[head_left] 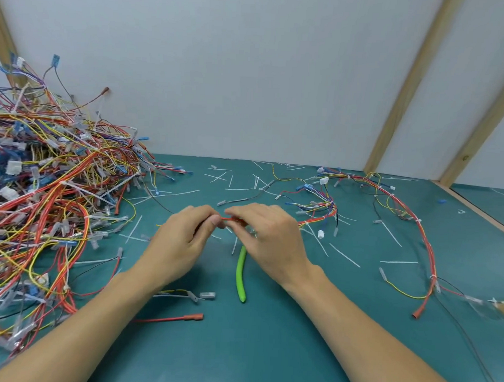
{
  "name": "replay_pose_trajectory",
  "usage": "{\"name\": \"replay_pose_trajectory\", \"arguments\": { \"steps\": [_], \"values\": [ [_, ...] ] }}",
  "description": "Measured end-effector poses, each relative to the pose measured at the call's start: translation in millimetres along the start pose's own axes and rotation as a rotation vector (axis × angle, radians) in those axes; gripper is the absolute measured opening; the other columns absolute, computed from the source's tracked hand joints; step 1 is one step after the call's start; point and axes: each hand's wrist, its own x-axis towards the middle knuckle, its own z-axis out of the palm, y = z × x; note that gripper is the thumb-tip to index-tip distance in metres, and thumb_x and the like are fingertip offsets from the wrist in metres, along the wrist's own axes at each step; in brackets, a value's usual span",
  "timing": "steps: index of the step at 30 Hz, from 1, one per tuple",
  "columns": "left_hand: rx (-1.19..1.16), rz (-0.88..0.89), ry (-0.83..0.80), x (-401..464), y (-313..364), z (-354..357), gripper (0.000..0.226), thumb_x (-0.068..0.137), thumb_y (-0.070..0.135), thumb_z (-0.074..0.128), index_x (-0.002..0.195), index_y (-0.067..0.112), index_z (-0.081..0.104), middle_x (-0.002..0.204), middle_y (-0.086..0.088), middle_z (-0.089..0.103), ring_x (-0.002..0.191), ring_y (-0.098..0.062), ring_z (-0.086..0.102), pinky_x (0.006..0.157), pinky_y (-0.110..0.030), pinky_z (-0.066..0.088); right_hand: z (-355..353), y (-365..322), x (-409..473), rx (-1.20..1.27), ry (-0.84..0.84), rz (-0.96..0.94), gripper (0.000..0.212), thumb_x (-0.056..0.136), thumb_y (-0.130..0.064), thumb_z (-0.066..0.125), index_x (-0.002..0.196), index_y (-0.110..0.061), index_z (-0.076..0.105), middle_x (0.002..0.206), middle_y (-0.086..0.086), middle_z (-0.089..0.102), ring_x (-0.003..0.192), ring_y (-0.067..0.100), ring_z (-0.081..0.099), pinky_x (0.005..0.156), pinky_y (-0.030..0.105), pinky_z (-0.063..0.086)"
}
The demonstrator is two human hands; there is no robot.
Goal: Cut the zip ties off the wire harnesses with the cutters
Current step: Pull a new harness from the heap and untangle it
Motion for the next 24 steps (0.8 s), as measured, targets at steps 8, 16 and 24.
{"name": "replay_pose_trajectory", "arguments": {
  "steps": [8,16,24],
  "values": [
    [-0.040,-0.041,0.216,4,-19,-7,0.014,0.100,0.010,0.056,0.092,0.014,0.067,0.090,0.002,0.063,0.091,-0.024,0.057,0.086,-0.044,0.045,-20,41,-9,0.185,-0.316,0.503,0.061,0.090,-0.074,0.039,0.103,-0.026,0.075,0.096,-0.013,0.077,0.095,0.007,0.069,0.094,0.037,0.051],
    [0.237,-0.148,0.218,5,-31,-6,0.011,0.095,0.007,0.064,0.095,0.014,0.073,0.100,-0.007,0.065,0.098,-0.036,0.057,0.093,-0.048,0.040,-15,43,-10,0.173,-0.435,0.549,0.035,0.094,-0.035,0.046,0.103,-0.029,0.079,0.098,-0.010,0.074,0.104,0.016,0.058,0.098,0.040,0.043],
    [0.412,-0.216,0.146,4,-29,-6,0.016,0.094,0.012,0.064,0.100,0.022,0.074,0.104,0.002,0.068,0.110,-0.028,0.058,0.116,-0.051,0.025,-5,40,-9,0.056,-0.426,0.397,0.018,0.102,-0.029,0.062,0.107,-0.025,0.078,0.097,-0.002,0.068,0.103,0.021,0.055,0.095,0.038,0.038]
  ]
}}
